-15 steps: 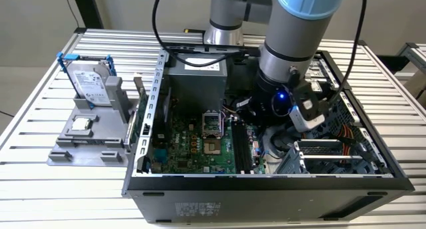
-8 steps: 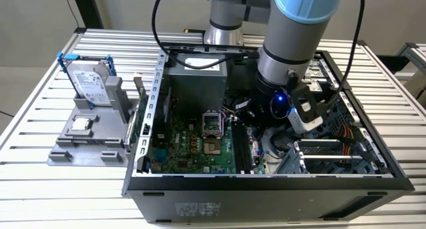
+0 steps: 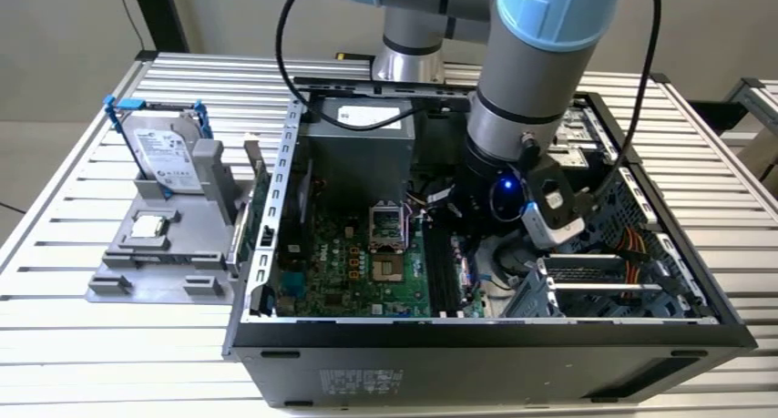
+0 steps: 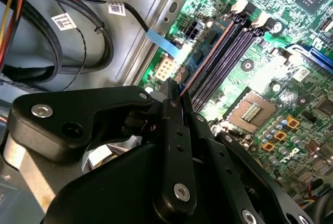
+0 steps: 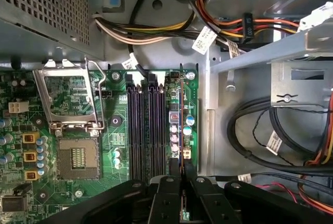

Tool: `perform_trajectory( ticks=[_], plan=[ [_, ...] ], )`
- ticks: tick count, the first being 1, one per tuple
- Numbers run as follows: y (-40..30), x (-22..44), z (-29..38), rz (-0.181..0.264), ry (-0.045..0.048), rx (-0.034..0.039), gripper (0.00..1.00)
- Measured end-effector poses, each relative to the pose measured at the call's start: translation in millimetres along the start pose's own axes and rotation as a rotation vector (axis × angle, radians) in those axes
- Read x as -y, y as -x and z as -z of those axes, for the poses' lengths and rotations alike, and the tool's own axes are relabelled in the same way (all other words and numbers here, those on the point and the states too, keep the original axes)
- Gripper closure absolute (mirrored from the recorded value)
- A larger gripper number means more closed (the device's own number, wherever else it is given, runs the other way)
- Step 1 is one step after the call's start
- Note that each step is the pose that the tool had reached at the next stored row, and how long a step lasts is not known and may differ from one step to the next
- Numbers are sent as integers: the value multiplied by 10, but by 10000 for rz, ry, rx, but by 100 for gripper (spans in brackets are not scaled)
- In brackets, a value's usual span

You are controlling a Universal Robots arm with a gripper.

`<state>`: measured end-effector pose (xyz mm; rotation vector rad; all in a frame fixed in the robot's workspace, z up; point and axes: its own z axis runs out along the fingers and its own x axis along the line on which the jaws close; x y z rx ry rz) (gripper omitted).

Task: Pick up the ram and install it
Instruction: 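Insert the ram into the slot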

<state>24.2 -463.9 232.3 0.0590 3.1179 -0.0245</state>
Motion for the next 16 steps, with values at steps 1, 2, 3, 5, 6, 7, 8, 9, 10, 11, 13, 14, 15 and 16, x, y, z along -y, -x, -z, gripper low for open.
perform_trajectory(
  ticks=[1, 2, 3, 5, 6, 7, 8, 9, 10, 11, 13, 14, 15, 16],
  plan=[
    [-4, 3, -6, 2, 0, -4, 100],
    [-8, 6, -12, 6, 0, -9, 100],
    [-11, 9, -18, 9, 1, -12, 100],
    [-19, 15, -25, 13, 2, -22, 100],
    [-23, 18, -28, 16, 1, -29, 100],
    [-28, 21, -30, 17, 0, -36, 100],
    [-31, 24, -31, 18, 0, -44, 100],
    [-36, 26, -30, 19, -2, -49, 100],
    [-41, 29, -30, 20, -2, -51, 100],
    [-46, 37, -31, 22, -1, -51, 100],
    [-54, 51, -31, 25, 0, -52, 100],
    [-60, 58, -31, 27, -1, -52, 100],
    [-66, 62, -31, 28, 0, -52, 100],
    [-73, 66, -32, 30, 1, -54, 100]
  ],
)
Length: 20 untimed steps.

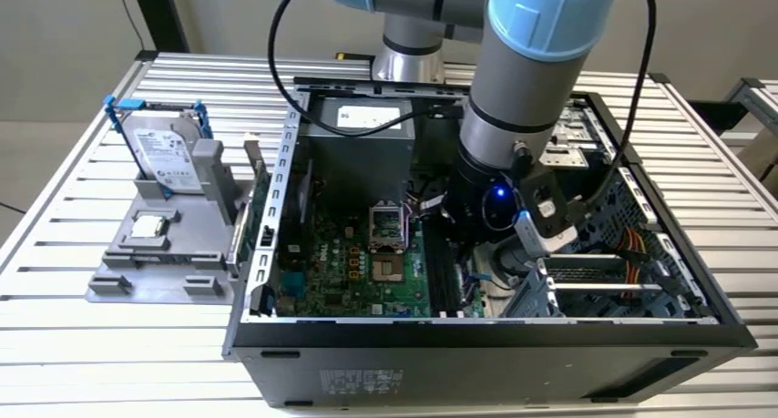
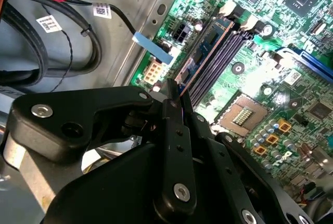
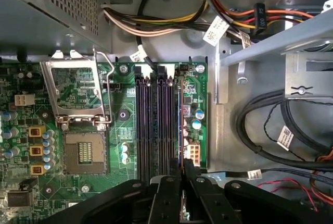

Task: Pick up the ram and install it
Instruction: 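Insert the ram into the slot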

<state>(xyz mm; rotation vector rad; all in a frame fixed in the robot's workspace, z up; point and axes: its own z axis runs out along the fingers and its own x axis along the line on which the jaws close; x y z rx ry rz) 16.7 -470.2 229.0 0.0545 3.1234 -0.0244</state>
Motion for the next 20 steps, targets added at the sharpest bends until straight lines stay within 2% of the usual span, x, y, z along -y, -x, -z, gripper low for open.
perform_trajectory(
  ticks=[4, 11, 20],
  plan=[
    [-20, 7, -13, 2, -3, -26, 100],
    [-38, 8, -63, 5, -15, -119, 100],
    [-40, -6, -109, 3, -18, -172, 100]
  ],
)
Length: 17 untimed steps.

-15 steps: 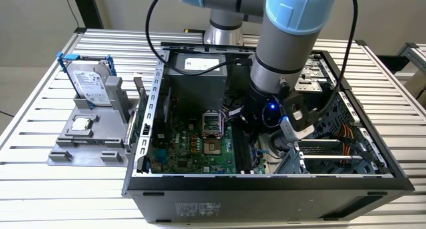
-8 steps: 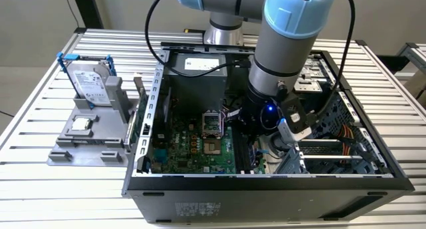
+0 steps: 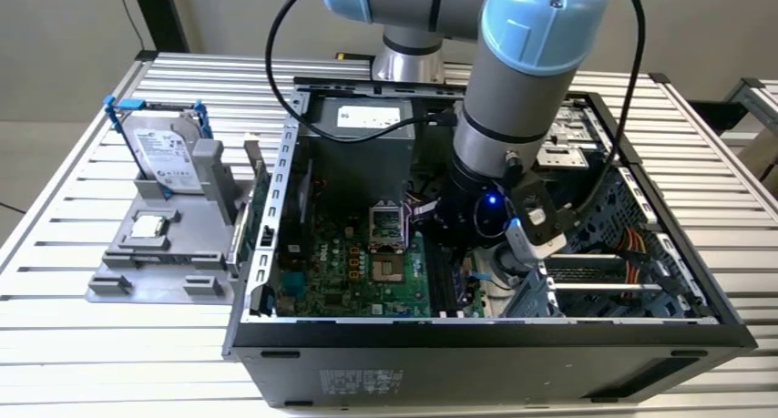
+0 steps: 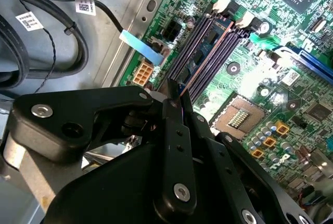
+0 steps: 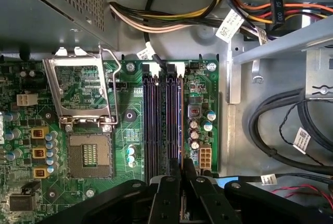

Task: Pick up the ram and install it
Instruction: 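Insert the ram into the slot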

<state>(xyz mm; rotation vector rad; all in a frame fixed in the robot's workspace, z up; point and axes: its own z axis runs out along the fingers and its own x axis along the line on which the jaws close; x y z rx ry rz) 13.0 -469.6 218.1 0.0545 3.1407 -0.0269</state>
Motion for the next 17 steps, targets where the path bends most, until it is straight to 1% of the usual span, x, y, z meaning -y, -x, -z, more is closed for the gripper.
perform_trajectory(
  ticks=[6, 17],
  plan=[
    [17, -9, -10, -12, -1, -23, 100],
    [20, -14, -36, -58, -6, -27, 100]
  ],
)
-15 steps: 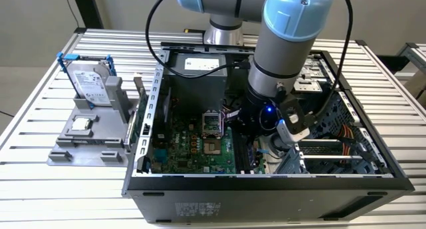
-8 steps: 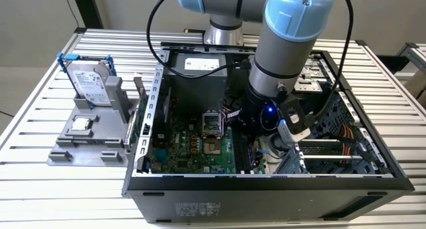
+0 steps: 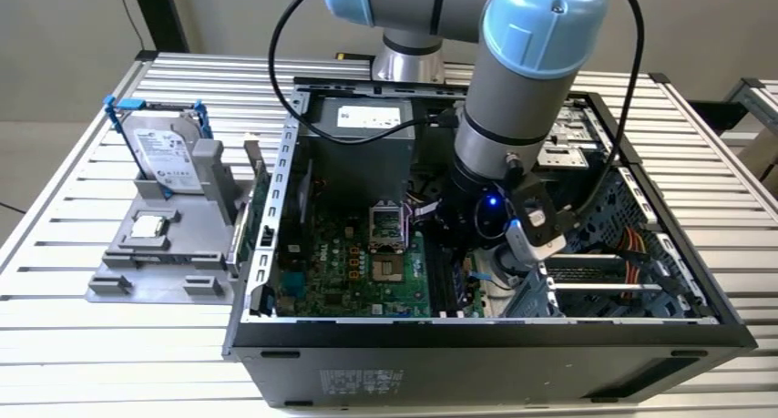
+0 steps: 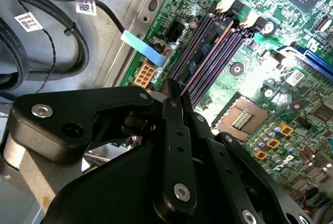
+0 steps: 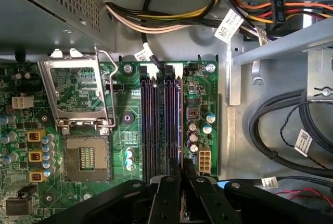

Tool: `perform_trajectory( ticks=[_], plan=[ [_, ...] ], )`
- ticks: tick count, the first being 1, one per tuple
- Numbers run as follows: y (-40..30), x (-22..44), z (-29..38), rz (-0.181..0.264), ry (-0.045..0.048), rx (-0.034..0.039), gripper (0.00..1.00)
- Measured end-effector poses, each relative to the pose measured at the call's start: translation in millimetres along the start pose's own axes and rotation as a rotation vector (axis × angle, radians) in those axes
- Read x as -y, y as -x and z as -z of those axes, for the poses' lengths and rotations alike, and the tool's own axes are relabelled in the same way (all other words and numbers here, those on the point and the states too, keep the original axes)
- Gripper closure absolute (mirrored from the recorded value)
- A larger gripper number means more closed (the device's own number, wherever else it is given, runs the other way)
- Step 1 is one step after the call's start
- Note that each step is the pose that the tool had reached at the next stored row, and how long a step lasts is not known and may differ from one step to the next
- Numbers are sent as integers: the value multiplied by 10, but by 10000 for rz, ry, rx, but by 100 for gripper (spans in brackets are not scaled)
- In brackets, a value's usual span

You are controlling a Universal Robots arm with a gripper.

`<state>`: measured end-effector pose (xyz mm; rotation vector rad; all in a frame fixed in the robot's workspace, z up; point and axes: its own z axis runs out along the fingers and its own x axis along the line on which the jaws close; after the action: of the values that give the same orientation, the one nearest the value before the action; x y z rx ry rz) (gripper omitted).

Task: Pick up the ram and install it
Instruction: 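Insert the ram into the slot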

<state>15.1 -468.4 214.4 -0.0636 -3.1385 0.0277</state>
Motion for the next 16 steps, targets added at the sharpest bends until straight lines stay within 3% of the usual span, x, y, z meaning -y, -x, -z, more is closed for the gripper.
perform_trajectory(
  ticks=[16],
  plan=[
    [33, 14, -1, -130, 1, -81, 100]
  ],
)
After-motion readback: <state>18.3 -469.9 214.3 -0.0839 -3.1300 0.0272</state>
